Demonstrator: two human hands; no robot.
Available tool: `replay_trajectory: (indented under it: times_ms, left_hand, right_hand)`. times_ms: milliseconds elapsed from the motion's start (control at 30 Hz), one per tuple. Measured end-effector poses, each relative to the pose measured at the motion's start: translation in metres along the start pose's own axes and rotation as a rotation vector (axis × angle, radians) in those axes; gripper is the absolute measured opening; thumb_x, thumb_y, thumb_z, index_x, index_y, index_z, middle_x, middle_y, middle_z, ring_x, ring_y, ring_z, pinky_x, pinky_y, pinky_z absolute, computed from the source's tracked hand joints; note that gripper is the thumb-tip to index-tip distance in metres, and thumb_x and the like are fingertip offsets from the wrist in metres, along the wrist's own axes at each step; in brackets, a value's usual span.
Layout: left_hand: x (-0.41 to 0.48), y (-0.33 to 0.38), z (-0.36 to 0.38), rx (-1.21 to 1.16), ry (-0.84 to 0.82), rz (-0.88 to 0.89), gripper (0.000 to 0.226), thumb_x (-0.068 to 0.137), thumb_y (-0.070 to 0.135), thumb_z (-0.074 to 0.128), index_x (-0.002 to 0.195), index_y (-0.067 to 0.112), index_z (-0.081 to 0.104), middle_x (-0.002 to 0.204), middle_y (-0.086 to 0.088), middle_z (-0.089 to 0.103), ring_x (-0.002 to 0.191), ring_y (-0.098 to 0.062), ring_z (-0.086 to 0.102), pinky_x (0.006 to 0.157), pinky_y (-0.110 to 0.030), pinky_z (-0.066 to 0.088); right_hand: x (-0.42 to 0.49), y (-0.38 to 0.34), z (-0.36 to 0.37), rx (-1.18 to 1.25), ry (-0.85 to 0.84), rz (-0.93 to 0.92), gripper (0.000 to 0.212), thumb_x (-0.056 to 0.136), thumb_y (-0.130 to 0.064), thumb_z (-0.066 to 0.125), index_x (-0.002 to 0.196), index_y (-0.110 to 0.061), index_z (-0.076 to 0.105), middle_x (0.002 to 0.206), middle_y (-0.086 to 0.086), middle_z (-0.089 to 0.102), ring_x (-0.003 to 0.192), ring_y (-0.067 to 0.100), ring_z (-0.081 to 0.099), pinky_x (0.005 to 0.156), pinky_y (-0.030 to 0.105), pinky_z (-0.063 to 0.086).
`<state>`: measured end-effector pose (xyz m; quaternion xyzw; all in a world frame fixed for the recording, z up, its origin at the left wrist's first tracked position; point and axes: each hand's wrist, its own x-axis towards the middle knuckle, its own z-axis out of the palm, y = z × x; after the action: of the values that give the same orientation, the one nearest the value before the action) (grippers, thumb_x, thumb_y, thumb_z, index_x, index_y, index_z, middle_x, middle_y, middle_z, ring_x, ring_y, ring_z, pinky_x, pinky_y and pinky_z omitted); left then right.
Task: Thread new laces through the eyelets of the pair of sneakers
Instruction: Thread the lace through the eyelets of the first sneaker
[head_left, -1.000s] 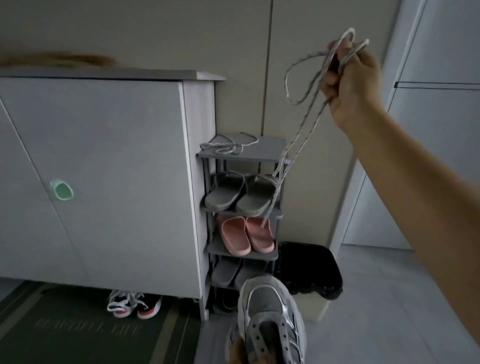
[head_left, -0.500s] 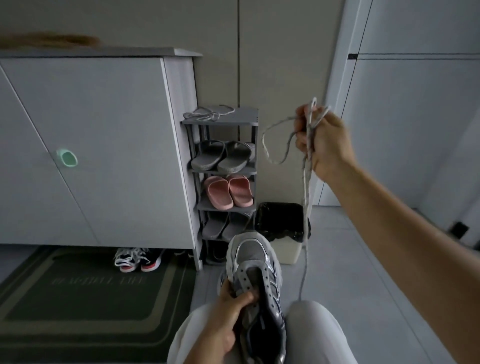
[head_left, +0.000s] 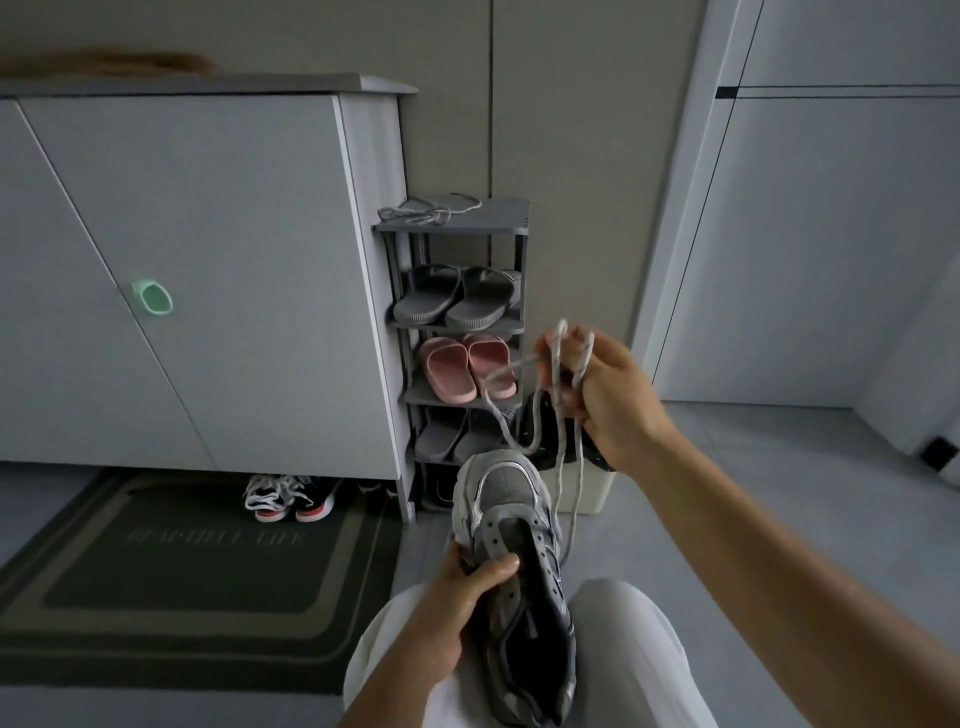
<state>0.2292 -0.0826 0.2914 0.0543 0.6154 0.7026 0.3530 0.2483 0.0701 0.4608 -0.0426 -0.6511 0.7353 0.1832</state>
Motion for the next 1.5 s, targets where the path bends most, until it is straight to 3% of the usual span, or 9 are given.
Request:
replay_trajectory:
  times_ms: [300,533,700,867,1000,1167,1267,1367,1500]
  left_hand:
    - [0.000,0.031,-0.012,0.318,0.297,0.332,0.058,0.082,0.027,0.064,0.133,0.015,0.039,0.130,0.001,0.048,0.121,-0.015,0.047,0.093,-0.022,0.040]
    - [0.013,0.060,0.016,0.285,0.017,0.424,0.091,0.045,0.052,0.083,0.122,0.037,0.037,0.105,0.003,0.060,0.092,-0.012,0.064,0.085,-0.028,0.051]
    - [0.013,0.062,0.030,0.287,0.025,0.493,0.047,0.076,0.002,0.069,0.114,0.020,0.047,0.073,-0.001,0.064,0.068,-0.012,0.063,0.069,-0.025,0.051]
    - [0.018,0.087,0.002,0.304,0.307,0.519,0.023,0.084,0.010,0.061,0.103,0.019,0.055,0.088,0.003,0.059,0.081,-0.011,0.058,0.064,-0.014,0.042]
    - [0.015,0.091,0.021,0.333,-0.073,0.476,0.056,0.074,0.025,0.073,0.122,0.019,0.044,0.108,0.005,0.060,0.097,-0.007,0.060,0.076,-0.016,0.050]
    - [0.027,0.078,0.022,0.542,-0.010,0.481,0.008,0.085,0.003,0.060,0.091,0.008,0.060,0.076,-0.006,0.062,0.066,-0.009,0.062,0.072,-0.021,0.050]
    - [0.027,0.073,0.007,0.592,0.003,0.497,0.040,0.079,0.007,0.068,0.112,0.022,0.050,0.104,0.007,0.054,0.095,0.001,0.054,0.075,0.002,0.038]
    - [0.032,0.068,0.025,0.717,-0.095,0.552,0.060,0.079,0.017,0.069,0.132,0.019,0.039,0.124,0.014,0.048,0.115,0.006,0.043,0.094,-0.006,0.034]
    - [0.028,0.081,0.039,0.535,-0.145,0.496,0.004,0.087,0.010,0.057,0.085,0.008,0.060,0.073,0.002,0.062,0.064,0.005,0.057,0.065,-0.007,0.045]
  right_hand:
    - [-0.008,0.042,-0.013,-0.023,-0.023,0.126,0.030,0.098,-0.009,0.036,0.077,-0.007,0.057,0.058,0.003,0.050,0.041,0.007,0.034,0.040,0.015,0.028]
    - [-0.012,0.053,-0.018,-0.002,-0.072,0.127,0.029,0.097,-0.007,0.035,0.080,-0.006,0.058,0.058,0.002,0.053,0.042,0.008,0.034,0.041,0.016,0.029]
    - [-0.013,0.059,-0.025,-0.015,-0.044,0.151,0.025,0.095,-0.003,0.035,0.097,-0.004,0.060,0.060,0.001,0.056,0.046,0.009,0.035,0.043,0.016,0.030]
    - [-0.008,0.064,-0.035,0.030,0.038,0.184,0.021,0.093,0.001,0.038,0.094,-0.007,0.057,0.066,0.005,0.055,0.048,0.009,0.038,0.048,0.022,0.028]
    - [-0.003,0.067,-0.022,0.120,0.007,0.195,0.022,0.091,0.002,0.037,0.084,-0.003,0.056,0.067,0.007,0.051,0.054,0.012,0.038,0.054,0.024,0.030]
    - [0.005,0.061,-0.022,0.329,0.048,0.155,0.030,0.097,-0.010,0.035,0.075,-0.003,0.053,0.062,0.006,0.053,0.045,0.009,0.036,0.041,0.017,0.033]
    - [0.008,0.055,-0.032,0.532,0.063,0.147,0.032,0.096,-0.013,0.033,0.072,-0.005,0.054,0.062,0.006,0.053,0.042,0.008,0.037,0.039,0.018,0.031]
    - [0.009,0.054,-0.022,0.566,-0.037,0.181,0.031,0.095,-0.015,0.034,0.074,-0.006,0.054,0.063,0.006,0.052,0.043,0.009,0.036,0.041,0.020,0.029]
    - [0.019,0.042,-0.026,0.571,-0.003,0.156,0.026,0.091,-0.015,0.037,0.070,-0.010,0.053,0.053,0.000,0.051,0.036,0.006,0.032,0.036,0.017,0.024]
